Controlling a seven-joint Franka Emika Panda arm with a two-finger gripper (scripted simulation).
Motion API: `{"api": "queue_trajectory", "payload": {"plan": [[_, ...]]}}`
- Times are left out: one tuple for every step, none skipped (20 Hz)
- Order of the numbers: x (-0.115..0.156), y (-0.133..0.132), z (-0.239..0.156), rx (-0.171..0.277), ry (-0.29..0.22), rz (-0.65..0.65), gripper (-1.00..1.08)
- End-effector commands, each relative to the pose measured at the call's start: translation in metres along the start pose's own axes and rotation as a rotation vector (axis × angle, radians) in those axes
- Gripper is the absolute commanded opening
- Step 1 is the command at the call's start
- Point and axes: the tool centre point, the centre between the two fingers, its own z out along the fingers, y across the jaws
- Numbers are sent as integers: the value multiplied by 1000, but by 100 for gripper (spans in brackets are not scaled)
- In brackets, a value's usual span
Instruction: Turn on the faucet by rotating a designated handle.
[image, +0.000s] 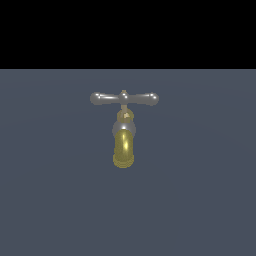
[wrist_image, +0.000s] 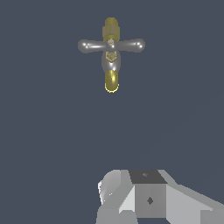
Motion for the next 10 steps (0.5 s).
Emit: {"api": "queue_trajectory", "payload": {"plan": [[0, 0, 0, 0, 0, 0, -100], [0, 0, 0, 0, 0, -1, -100], [0, 0, 0, 0, 0, -2, -100], [0, 1, 1, 0, 0, -5, -100], [1, 1, 2, 0, 0, -9, -100], [1, 2, 3, 0, 0, -15, -100], [1, 3, 4, 0, 0, -21, -100], [2, 4, 6, 0, -1, -29, -100], [3, 5, 8, 0, -1, -38, -100], [3, 7, 10, 0, -1, -48, -100]]}}
